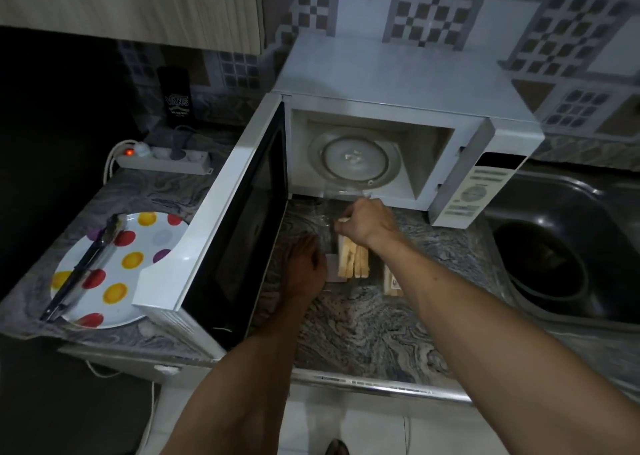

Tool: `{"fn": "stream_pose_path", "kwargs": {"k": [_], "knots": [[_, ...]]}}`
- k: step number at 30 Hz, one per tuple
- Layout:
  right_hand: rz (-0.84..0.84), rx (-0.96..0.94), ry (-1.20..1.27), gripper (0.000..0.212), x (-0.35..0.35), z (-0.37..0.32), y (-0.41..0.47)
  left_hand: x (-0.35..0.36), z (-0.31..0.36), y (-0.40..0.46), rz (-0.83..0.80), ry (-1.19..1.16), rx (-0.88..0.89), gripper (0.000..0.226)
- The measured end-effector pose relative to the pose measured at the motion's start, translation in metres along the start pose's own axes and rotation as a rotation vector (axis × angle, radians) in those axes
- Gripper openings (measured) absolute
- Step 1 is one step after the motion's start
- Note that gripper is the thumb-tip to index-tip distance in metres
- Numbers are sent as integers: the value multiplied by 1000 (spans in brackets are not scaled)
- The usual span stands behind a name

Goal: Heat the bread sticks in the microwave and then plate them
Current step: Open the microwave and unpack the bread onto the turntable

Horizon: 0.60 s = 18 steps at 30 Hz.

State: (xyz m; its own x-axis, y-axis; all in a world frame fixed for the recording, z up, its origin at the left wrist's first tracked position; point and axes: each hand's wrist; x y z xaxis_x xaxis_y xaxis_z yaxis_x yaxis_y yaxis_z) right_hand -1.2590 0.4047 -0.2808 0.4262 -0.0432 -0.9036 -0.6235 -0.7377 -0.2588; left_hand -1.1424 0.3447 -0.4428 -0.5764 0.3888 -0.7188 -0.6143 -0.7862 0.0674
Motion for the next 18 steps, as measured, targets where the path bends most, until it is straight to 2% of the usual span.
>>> {"fn": "stream_pose_path", "kwargs": {"k": [6,10,18], "knots": [[-19,11,-54,30,-45,17,-9,-5,2,-5,-30,-83,-61,56],[-48,33,-66,25,-68,29,-14,-6,4,-4,-25,-108,-84,45],[43,60,-16,24,-88,47,-9,-2,0,-5,-24,-93,-50,40]]}}
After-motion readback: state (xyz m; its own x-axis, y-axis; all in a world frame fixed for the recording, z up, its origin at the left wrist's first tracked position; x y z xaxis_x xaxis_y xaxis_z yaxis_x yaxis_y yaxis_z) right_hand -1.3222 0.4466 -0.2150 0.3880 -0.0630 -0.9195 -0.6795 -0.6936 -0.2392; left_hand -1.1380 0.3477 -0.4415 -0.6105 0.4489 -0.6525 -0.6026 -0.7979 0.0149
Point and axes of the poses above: each hand's wrist, its own y-axis towards the middle knuckle, its own x-axis out of the palm, z = x × y, and after that the axes turned 4 degrees about -z, right-handed
